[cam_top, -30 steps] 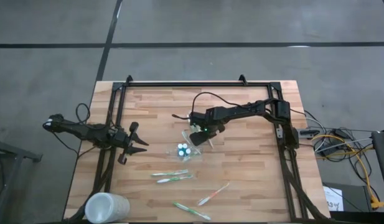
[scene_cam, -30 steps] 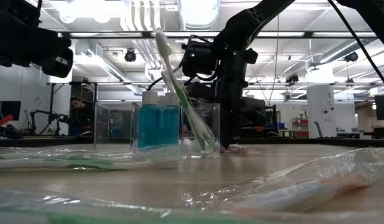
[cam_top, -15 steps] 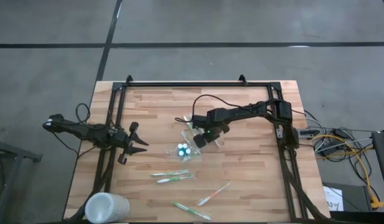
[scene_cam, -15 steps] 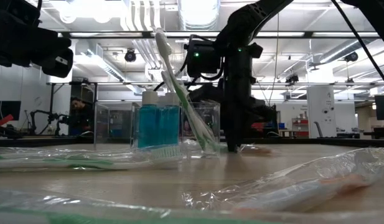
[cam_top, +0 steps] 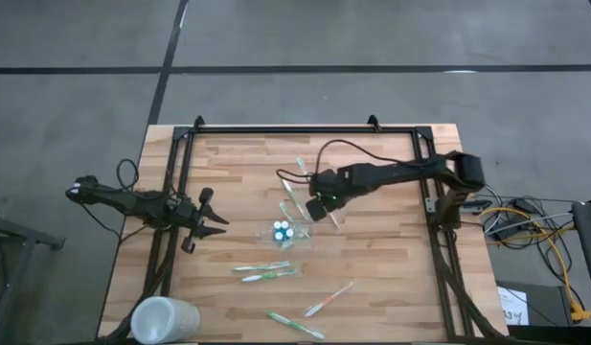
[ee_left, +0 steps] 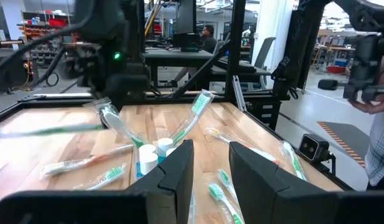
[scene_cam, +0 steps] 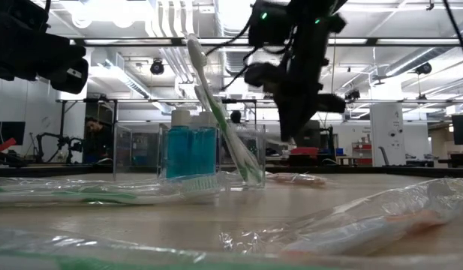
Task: Pick & Place toothbrushing station
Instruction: Put the green toothbrush into the transparent organizer
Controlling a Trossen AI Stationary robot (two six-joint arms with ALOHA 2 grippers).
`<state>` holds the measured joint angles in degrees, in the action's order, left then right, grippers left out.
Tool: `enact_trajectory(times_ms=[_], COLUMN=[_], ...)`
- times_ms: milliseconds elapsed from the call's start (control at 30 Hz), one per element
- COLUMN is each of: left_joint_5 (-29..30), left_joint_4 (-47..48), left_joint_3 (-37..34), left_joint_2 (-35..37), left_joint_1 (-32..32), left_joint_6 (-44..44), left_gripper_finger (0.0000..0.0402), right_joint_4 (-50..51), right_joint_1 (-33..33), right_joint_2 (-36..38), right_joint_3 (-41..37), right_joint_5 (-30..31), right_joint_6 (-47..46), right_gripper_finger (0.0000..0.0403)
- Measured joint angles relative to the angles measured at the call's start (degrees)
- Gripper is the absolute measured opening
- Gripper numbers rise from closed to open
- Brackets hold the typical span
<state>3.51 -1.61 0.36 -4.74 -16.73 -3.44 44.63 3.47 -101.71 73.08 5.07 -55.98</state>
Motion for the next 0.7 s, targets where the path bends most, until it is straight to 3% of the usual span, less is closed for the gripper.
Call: enact_trajectory(times_ms=[100,433,700], left_joint_5=[0.02,0.02,0.09], left_joint_4=[0.0,0.0,0.0], left_joint_3=[0.0,0.0,0.0], left_joint_2=[-0.01,-0.1,-0.19], left_joint_1=[-0.02,0.0,-0.01], left_joint_6=[0.0,0.0,0.0], left_gripper_finger=[0.0108,0.0108,0.0108], right_joint_4=[-3.68,-10.79,-10.79], right_joint_1=[-2.45,-13.05,-22.6], right_joint_2=[4.51,17.29,20.63], right_joint_3=[-4.22,-19.53,-24.57], right_joint_5=[2.94,3.9,2.43], right_joint_6=[-2.01,-14.14,-17.6], right_gripper_finger=[0.0017,0.0017,0.0017])
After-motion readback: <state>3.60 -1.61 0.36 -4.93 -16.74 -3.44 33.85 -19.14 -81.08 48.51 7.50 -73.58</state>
